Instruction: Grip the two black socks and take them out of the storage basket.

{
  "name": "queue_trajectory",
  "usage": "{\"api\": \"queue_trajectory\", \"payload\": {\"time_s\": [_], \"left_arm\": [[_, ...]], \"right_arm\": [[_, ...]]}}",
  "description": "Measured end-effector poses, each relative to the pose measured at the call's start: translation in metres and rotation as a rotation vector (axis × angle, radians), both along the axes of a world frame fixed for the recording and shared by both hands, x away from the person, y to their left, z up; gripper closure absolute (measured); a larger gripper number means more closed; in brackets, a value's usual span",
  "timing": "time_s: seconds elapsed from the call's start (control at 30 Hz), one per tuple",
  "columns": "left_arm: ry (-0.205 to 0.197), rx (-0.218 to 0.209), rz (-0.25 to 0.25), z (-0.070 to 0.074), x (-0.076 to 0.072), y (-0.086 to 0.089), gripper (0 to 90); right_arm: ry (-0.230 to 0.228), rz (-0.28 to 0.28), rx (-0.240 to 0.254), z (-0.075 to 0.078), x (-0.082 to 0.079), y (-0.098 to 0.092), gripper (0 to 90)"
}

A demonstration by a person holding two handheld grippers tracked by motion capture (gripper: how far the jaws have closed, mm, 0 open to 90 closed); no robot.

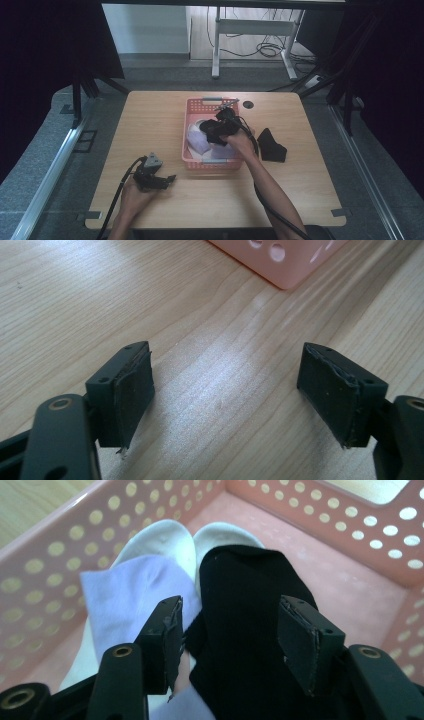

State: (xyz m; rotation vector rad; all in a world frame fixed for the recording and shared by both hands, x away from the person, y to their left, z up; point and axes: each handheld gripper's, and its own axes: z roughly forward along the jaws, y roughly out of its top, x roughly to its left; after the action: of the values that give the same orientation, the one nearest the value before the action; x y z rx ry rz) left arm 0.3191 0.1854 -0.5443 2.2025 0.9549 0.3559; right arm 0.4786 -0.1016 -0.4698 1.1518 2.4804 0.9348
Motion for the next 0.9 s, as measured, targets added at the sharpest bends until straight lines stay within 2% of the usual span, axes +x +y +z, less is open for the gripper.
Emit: {"api": "queue_trajectory", "payload": {"time_s": [0.1, 0.43, 0.53, 0.6, 0.67, 0.77, 0.83, 0.9], "left_arm": [[0.002, 0.001, 0.006, 0.0, 0.0, 0.0, 20.5], [0.007, -0.001, 0.01, 0.0, 0.0, -0.001, 19.2], [0.006, 0.0, 0.009, 0.0, 0.0, 0.0, 19.2], [0.006, 0.0, 0.009, 0.0, 0.0, 0.0, 19.2], [0.006, 0.0, 0.009, 0.0, 0.0, 0.0, 19.2], [0.006, 0.0, 0.009, 0.0, 0.0, 0.0, 19.2], [0.006, 0.0, 0.009, 0.0, 0.0, 0.0, 19.2], [0.007, -0.001, 0.01, 0.0, 0.0, 0.0, 19.2]], "right_arm": [[0.013, -0.012, -0.007, -0.005, 0.003, 0.006, 43.2], [0.047, -0.071, -0.076, -0.023, 0.015, 0.02, 41.8], [0.055, -0.076, -0.128, -0.029, 0.017, 0.025, 43.4], [0.057, -0.069, -0.175, -0.033, 0.018, 0.028, 48.5], [0.049, -0.066, -0.206, -0.035, 0.016, 0.031, 62.3], [0.058, -0.074, -0.21, -0.035, 0.015, 0.032, 77.3], [0.065, -0.084, -0.194, -0.033, 0.015, 0.031, 79.9], [0.053, -0.092, -0.179, -0.029, 0.015, 0.028, 80.6]]}}
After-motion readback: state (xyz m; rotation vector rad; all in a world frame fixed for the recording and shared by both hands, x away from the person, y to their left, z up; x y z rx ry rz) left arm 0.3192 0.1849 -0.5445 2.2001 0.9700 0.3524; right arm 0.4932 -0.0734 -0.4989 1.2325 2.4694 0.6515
